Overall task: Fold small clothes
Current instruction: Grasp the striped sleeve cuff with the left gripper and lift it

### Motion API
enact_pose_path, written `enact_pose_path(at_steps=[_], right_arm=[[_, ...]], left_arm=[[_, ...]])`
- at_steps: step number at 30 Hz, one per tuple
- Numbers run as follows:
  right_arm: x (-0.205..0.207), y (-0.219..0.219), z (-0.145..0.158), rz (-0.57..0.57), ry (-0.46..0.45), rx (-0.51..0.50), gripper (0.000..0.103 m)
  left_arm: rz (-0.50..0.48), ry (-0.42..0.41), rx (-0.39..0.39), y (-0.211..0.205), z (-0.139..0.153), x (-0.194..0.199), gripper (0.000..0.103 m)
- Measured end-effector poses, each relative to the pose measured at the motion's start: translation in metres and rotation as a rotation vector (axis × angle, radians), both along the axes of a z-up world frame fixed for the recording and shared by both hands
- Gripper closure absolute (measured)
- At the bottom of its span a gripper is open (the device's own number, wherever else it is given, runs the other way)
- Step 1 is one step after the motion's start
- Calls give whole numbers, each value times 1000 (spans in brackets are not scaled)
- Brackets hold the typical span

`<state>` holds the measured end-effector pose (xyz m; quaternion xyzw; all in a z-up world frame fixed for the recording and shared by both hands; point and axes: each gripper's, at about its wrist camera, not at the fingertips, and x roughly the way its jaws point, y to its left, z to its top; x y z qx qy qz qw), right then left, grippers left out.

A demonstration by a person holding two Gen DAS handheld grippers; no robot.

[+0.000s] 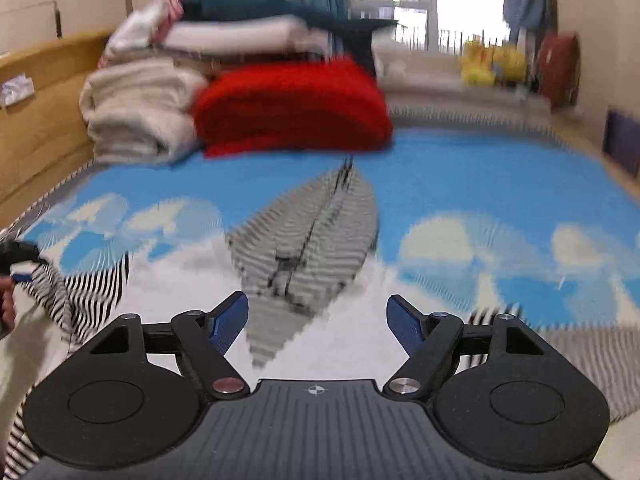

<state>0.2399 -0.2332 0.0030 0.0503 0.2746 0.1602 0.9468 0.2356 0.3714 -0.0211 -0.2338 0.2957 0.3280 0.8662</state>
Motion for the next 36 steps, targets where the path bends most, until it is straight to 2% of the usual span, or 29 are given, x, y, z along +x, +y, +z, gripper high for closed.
enact_pose_path(at_steps=[2, 5, 7, 8, 9, 10, 12, 14, 15, 18, 20, 22, 23, 24, 25, 26, 27, 28, 30, 31, 33, 34, 36], right_arm=[[7, 0, -9, -1, 30, -14, 28], [8, -5, -14, -15, 20, -33, 28], [10, -10, -16, -29, 29, -32, 28], [12, -12, -17, -39, 39, -33, 28], [14, -15, -19, -50, 52, -30, 28], [17, -18, -19, -61, 65, -26, 28], [19, -26, -20, -83, 85, -6, 28], [20, -34, -19, -105, 94, 12, 28], [20, -37, -17, -116, 95, 18, 28], [19, -47, -14, -153, 95, 39, 31], [19, -56, -13, -181, 102, 67, 41], [20, -66, -13, -213, 119, 114, 58], [21, -72, -13, -229, 134, 143, 60], [22, -78, -14, -248, 152, 179, 62], [23, -85, -16, -270, 177, 221, 62], [24, -91, -18, -288, 198, 256, 63], [26, -97, -20, -306, 222, 287, 62], [28, -102, -22, -325, 240, 309, 61], [30, -111, -27, -362, 272, 338, 60], [32, -114, -30, -371, 288, 348, 60], [37, -119, -38, -383, 336, 363, 60], [39, -121, -42, -387, 364, 369, 60], [43, -122, -55, -391, 419, 384, 60]], left_arm=[[-5, 31, -4, 2, -10, 17, 29], [-2, 123, -14, 4, -31, 48, 31], [15, 175, 6, 5, -41, 56, 59], [14, 202, 27, 5, -46, 72, 92], [13, 223, 68, 0, -42, 69, 101], [11, 223, 97, -4, -42, 86, 101], [-4, 184, 174, -20, -21, 87, 101], [-62, 102, 239, -47, 8, 83, 101], [-116, 46, 246, -62, 23, 81, 102], [-351, -141, 219, -123, 69, 67, 102], [-542, -241, 193, -173, 94, 53, 102], [-731, -294, 122, -223, 109, 36, 102], [-818, -287, 71, -246, 110, 30, 100], [-904, -255, -2, -267, 108, 26, 94], [-1007, -174, -106, -289, 99, 24, 86], [-1087, -99, -178, -306, 89, 23, 72], [-1147, -48, -211, -320, 80, 19, 70], [-1179, -36, -184, -330, 74, 10, 69], [-1140, -56, -124, -331, 67, -2, 60], [-1068, -57, -164, -319, 59, -3, 59], [-896, 20, -258, -294, 49, 17, 59], [-802, 47, -261, -281, 45, 21, 59], [-691, 80, -207, -271, 46, 32, 59]])
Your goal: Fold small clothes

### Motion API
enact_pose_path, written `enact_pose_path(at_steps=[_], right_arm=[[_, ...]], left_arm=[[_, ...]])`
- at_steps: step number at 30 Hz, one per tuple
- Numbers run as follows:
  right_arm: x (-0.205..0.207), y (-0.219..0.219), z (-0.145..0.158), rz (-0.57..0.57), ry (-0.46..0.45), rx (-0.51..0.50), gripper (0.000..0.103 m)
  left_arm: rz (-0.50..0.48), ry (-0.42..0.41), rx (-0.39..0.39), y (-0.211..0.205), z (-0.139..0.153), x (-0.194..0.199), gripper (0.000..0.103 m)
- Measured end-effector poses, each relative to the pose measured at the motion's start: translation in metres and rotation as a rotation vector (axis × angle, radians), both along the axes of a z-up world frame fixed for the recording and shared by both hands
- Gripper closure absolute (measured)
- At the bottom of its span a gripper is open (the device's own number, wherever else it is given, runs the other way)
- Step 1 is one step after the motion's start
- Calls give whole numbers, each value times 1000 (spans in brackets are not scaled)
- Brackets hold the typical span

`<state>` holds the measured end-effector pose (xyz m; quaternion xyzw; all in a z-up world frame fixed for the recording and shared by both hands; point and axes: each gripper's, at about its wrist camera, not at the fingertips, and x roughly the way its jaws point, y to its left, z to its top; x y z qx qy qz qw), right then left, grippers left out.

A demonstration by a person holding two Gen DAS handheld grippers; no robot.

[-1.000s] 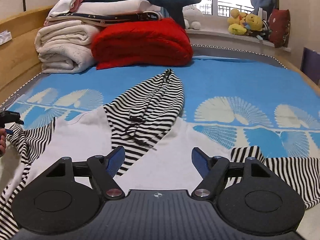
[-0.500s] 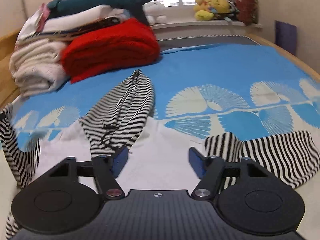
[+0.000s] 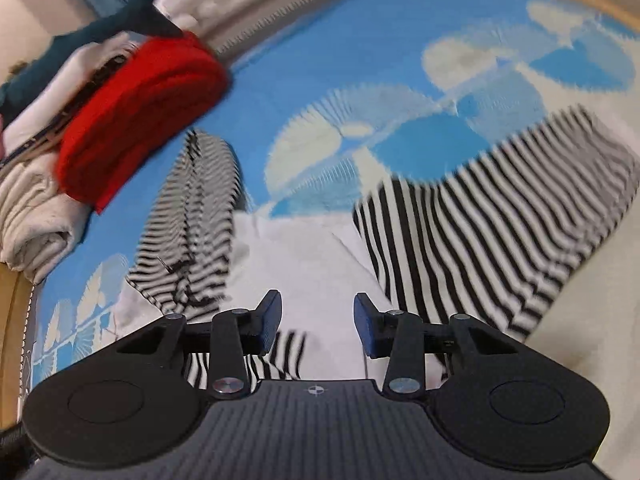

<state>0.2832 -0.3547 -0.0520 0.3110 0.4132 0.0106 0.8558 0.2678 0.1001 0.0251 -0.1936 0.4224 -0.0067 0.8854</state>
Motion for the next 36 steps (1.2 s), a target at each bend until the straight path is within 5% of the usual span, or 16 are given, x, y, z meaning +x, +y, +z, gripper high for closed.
enact_pose_path(at_steps=[2, 4, 10, 11, 14, 18, 24, 27, 29, 31, 36], right_arm=[[4, 4, -18, 12, 68, 21, 60], [9, 11, -39, 28, 140, 41, 60], [13, 38, -84, 57, 264, -17, 61], [13, 45, -82, 77, 242, -50, 64], [15, 65, -75, 175, 174, -96, 98], [19, 69, -63, 194, 100, -115, 99], [13, 40, 11, 93, -269, -188, 99], [20, 32, 7, 46, -241, -272, 93], [40, 33, -18, 78, -49, -348, 80], [47, 25, -39, 55, 83, -326, 78], [48, 19, -42, 64, 17, -177, 59]], left_arm=[[94, 27, 63, 16, 0, 10, 59], [159, 37, 40, 36, 2, 14, 59], [195, 17, 7, 52, 14, 18, 59], [199, 17, 3, 54, 15, 18, 59], [211, 29, -15, 60, 16, 15, 59], [210, 50, -15, 65, 13, 15, 59], [173, 77, 5, 57, 5, 17, 59], [137, 104, 30, 50, -2, 18, 59], [111, 126, 49, 45, -8, 20, 59], [86, 144, 71, 40, -14, 21, 59], [-2, 179, 92, 26, -31, 21, 59]])
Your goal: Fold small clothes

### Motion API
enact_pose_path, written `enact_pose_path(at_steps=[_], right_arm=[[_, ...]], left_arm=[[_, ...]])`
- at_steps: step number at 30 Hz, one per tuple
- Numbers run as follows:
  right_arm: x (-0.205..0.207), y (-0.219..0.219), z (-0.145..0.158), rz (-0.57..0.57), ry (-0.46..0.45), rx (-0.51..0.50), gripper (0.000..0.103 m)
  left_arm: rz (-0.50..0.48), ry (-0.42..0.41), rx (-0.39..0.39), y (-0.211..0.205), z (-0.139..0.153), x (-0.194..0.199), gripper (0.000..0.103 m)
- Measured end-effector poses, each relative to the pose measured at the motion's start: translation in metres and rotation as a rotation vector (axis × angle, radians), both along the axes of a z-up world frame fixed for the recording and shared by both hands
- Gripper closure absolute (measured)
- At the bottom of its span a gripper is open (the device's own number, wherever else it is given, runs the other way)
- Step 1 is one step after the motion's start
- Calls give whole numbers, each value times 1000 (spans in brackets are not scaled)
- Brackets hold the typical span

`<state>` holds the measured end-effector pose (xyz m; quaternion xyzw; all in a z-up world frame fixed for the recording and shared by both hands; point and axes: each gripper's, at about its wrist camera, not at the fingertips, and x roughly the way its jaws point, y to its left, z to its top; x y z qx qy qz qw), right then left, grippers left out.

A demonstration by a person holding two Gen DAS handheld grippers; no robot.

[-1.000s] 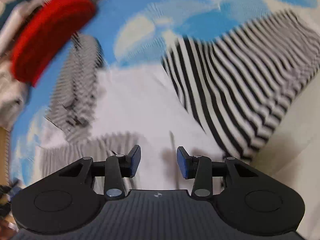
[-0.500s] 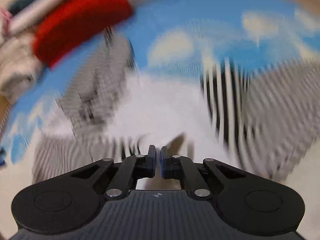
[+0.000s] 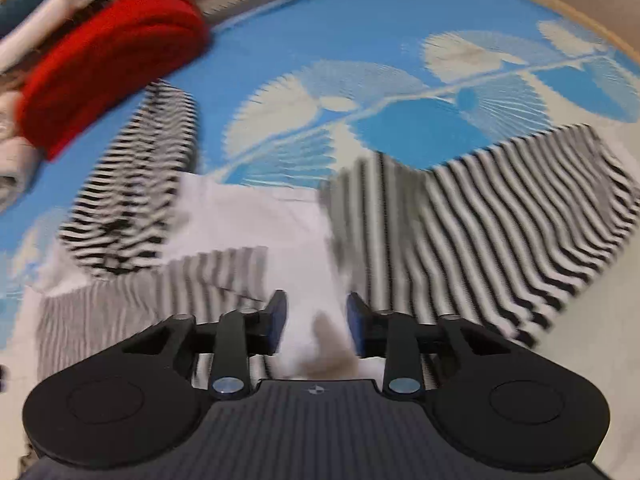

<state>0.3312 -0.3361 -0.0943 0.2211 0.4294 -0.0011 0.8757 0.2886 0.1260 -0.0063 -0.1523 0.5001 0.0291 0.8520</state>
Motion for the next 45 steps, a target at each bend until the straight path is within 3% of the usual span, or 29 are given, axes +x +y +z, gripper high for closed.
enact_pose_path(at_steps=[2, 6, 8, 13, 16, 18, 23, 28, 38, 45], right_arm=[[3, 5, -4, 19, 6, 42, 54], [11, -1, -37, 8, 191, 107, 52], [9, -3, -42, -17, 213, 106, 53], [7, -3, -23, -9, 131, 82, 49], [8, -5, -30, -3, 176, 81, 49], [3, -12, -34, -8, 209, 100, 49], [-6, -35, -15, -37, 122, 75, 49], [-17, -87, -6, -174, 58, 33, 49], [-43, -228, -33, -556, 107, 97, 50], [-44, -272, -67, -655, 162, 200, 53]], left_arm=[[-22, 48, -13, -2, -18, -1, 59], [-12, 177, -12, 0, -53, -4, 59], [-8, 208, 6, 1, -59, -5, 59], [-24, 102, -26, -9, -36, -2, 58], [-32, 213, 17, -20, -59, 1, 58], [-45, 212, 58, -29, -60, 2, 58], [-98, 77, 107, -55, -18, 5, 56], [-170, 15, 80, -88, 3, 6, 54], [-181, 11, 64, -111, 1, 8, 53], [-170, 14, 70, -114, -2, 16, 53]])
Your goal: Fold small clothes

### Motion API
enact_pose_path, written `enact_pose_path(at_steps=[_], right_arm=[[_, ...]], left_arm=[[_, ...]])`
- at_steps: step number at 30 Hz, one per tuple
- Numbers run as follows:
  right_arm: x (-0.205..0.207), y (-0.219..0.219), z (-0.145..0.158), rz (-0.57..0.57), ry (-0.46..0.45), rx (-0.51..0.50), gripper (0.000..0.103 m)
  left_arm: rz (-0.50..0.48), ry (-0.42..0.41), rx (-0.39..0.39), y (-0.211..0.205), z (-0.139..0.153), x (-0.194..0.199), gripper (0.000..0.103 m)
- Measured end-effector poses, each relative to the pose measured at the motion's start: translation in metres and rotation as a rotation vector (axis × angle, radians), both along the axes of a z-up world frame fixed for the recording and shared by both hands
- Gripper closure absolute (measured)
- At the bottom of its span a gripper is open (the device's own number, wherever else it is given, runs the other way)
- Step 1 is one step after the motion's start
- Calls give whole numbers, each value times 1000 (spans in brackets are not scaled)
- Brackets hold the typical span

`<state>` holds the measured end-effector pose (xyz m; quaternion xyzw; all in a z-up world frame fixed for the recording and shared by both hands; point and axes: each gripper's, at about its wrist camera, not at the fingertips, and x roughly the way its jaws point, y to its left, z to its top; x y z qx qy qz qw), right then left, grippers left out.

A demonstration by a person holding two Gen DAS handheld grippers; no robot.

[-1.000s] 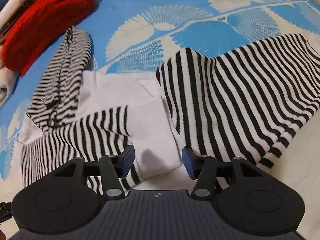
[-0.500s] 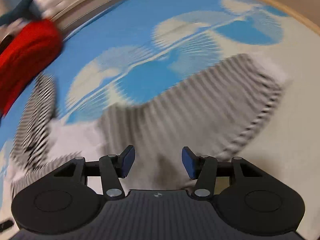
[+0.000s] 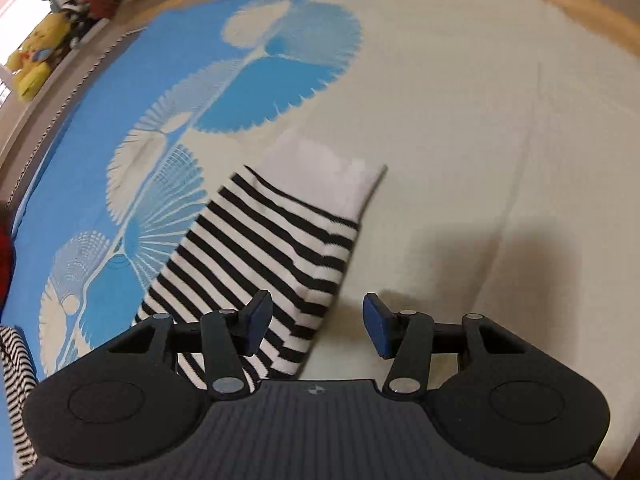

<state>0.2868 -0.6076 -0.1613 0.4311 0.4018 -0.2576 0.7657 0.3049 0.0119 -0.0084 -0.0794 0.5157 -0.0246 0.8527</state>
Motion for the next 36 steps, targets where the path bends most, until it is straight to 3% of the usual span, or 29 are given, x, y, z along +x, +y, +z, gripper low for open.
enact_pose_path(at_steps=[5, 7, 9, 13, 15, 17, 19, 22, 24, 26, 28, 30, 32, 36], right_arm=[[6, 0, -12, -9, 9, 53, 68], [8, -2, -16, -20, 7, 65, 91], [10, -1, -16, -24, -1, 59, 99], [9, 11, 4, -66, -38, -32, 102], [12, 30, 30, -53, -86, -133, 102], [16, 64, 66, 1, -192, -244, 102], [17, 109, 102, 92, -323, -330, 102], [9, 204, 150, 345, -585, -379, 102], [0, 274, 170, 612, -750, -347, 99], [-4, 337, 172, 942, -819, -202, 97], [-9, 380, 160, 1170, -772, -120, 87], [-11, 402, 146, 1267, -674, -135, 79], [-7, 403, 132, 1242, -585, -143, 72], [17, 376, 108, 1055, -386, -94, 69]], left_arm=[[8, -7, -3, 1, 1, 2, 52], [15, -9, -4, 2, 2, 2, 53], [21, -13, -3, 5, 3, 2, 53], [51, -30, -7, 18, 8, -2, 53], [68, -38, -10, 25, 11, -3, 53], [87, -46, -15, 35, 15, -5, 53], [113, -53, -22, 46, 19, -6, 53], [158, -59, -28, 65, 23, -7, 53], [197, -57, -35, 79, 24, -6, 53], [231, -51, -49, 93, 25, -5, 53], [257, -44, -63, 105, 25, -3, 53], [269, -36, -76, 111, 24, -2, 53], [279, -25, -87, 115, 22, -1, 53], [263, -7, -102, 107, 13, 2, 53]])
